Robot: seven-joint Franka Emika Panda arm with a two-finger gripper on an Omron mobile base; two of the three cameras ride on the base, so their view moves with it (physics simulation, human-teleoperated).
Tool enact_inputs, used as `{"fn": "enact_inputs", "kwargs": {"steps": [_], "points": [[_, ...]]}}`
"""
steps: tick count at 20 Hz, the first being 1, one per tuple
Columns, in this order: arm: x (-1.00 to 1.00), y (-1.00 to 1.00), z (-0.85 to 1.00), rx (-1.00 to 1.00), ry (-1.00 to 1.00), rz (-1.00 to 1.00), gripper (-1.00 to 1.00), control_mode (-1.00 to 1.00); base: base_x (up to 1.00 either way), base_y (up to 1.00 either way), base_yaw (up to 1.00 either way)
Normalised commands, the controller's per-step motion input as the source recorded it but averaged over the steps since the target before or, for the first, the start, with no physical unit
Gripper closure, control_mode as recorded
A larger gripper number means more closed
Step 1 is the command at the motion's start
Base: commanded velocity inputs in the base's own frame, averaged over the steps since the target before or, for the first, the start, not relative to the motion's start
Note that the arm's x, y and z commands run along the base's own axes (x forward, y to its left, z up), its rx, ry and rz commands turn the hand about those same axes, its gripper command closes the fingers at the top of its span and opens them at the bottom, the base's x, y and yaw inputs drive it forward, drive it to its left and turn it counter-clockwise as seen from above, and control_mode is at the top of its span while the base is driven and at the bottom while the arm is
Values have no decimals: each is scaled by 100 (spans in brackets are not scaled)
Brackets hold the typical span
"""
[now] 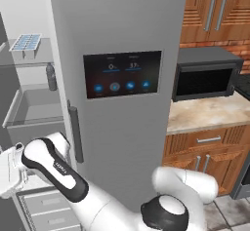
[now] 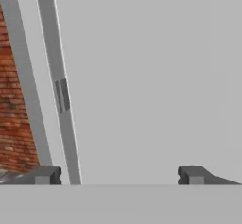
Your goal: Open the freezer door, pick up the ice cube tray from the freezer, and place it on the dining counter.
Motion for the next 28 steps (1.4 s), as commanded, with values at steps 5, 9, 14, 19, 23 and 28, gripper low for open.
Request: {"fn": "enact_inputs", "kwargs": {"steps": [5,9,14,19,23,28], "points": [[-14,-93,22,0,0,-16,-100,-100,0,0,0],[-1,-97,38,0,4,-17,-100,-100,0,0,0],[0,-94,52,1,8,-18,-100,-100,0,0,0],[-2,-90,59,1,7,-23,-100,-100,0,0,0],[-8,-86,52,0,4,-28,-100,-100,0,0,0],[-7,-84,14,-12,0,-49,-100,-100,0,0,0]]}}
